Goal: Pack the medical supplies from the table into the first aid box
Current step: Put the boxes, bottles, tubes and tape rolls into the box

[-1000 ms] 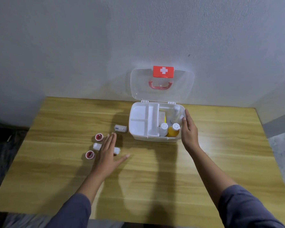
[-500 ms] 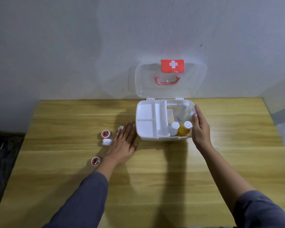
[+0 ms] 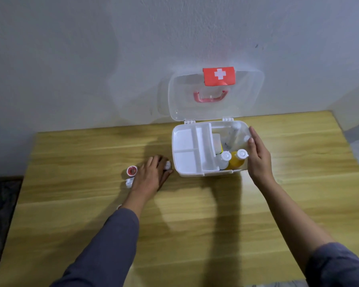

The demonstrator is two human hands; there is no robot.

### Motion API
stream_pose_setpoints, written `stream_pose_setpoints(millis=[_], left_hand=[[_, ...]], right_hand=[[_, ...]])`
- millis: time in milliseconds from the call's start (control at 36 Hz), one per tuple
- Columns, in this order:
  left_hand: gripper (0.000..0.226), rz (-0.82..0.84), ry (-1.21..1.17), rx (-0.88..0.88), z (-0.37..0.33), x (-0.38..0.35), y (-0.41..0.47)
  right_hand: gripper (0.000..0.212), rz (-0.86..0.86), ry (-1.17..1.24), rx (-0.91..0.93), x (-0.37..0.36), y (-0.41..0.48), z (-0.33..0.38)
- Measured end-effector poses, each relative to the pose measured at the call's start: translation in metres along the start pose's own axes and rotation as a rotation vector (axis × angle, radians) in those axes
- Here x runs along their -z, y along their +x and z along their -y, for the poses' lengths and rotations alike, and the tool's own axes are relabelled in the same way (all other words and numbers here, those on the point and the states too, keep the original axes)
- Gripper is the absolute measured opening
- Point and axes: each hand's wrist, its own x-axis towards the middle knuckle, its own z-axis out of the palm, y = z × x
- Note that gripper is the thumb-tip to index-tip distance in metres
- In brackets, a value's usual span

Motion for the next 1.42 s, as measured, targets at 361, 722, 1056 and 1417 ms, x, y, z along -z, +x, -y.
stream_pose_setpoints(millis=[361, 722, 1056, 1417], left_hand=[[0.052, 0.054, -0.113, 0.250, -0.012, 0.016, 0.003], [0.046, -0.095, -0.291, 0.252, -0.065, 0.070, 0.005], [0.056, 0.041, -0.055, 0.262, -0.098, 0.069, 0.012], [0.032, -0.271, -0.610, 0.426, -0.147, 0.073, 0.073]], right_hand=[[0.039, 0.006, 0.009, 0.001, 0.000, 0.001, -0.002], [0.040, 0.059, 0.041, -0.018, 0.006, -0.003, 0.010], [0.041, 0.108, 0.037, -0.007, 0.012, -0.001, 0.010], [0.040, 0.131, 0.026, 0.006, 0.015, 0.003, 0.007]])
